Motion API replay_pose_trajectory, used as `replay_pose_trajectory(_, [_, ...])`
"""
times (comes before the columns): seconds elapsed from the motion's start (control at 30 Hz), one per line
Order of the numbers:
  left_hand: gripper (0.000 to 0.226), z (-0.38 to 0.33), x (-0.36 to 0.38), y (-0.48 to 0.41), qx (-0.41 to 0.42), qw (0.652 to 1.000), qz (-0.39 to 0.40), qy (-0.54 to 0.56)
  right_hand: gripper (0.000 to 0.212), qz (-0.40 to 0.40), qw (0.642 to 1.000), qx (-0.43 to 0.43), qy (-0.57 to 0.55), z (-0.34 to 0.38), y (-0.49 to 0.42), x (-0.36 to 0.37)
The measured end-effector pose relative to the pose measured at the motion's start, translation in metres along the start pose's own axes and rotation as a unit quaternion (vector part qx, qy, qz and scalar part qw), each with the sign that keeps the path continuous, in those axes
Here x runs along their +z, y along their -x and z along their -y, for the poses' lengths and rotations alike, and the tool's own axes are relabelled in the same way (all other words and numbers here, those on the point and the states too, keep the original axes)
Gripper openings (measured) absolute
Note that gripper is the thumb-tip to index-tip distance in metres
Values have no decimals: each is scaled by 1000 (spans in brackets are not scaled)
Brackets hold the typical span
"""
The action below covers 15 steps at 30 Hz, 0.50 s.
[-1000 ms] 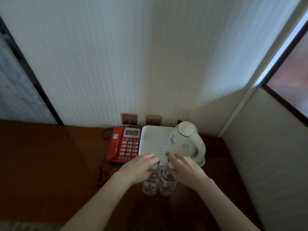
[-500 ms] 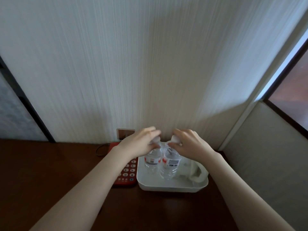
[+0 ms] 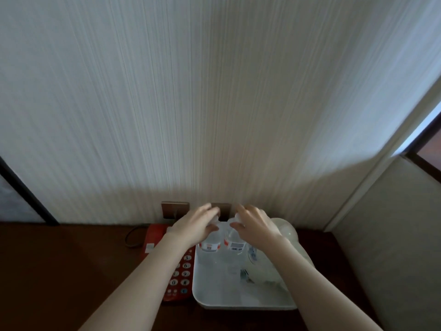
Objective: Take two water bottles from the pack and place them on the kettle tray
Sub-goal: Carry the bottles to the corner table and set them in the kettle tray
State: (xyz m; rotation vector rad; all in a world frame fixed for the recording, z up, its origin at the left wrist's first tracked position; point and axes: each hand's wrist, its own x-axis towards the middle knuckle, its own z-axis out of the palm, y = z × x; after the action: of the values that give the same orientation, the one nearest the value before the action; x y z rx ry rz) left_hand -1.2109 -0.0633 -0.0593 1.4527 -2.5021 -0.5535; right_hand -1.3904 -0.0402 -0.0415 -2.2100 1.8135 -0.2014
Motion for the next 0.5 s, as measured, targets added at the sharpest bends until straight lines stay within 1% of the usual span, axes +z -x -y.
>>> replay_pose_trajectory(0.13, [23,5,5,-13,2,1000,-11,9,36,-5,1000,15,-1,-5,-11,12])
replay_pose_trajectory(0.23, [33,8,5,-21,-9,1000,-3,-3,39,-3,1000,14,-2,-3,-16,13])
replay_pose_trajectory(0.33, [41,8,5,-25,-29,1000,-1,-13,38,-8,1000,17,9,-1,-20,14])
replay_pose_trajectory(0.5, [44,9,3,-28,-59,997,-19,-44,40,-20,995,91,26,4,-32,12])
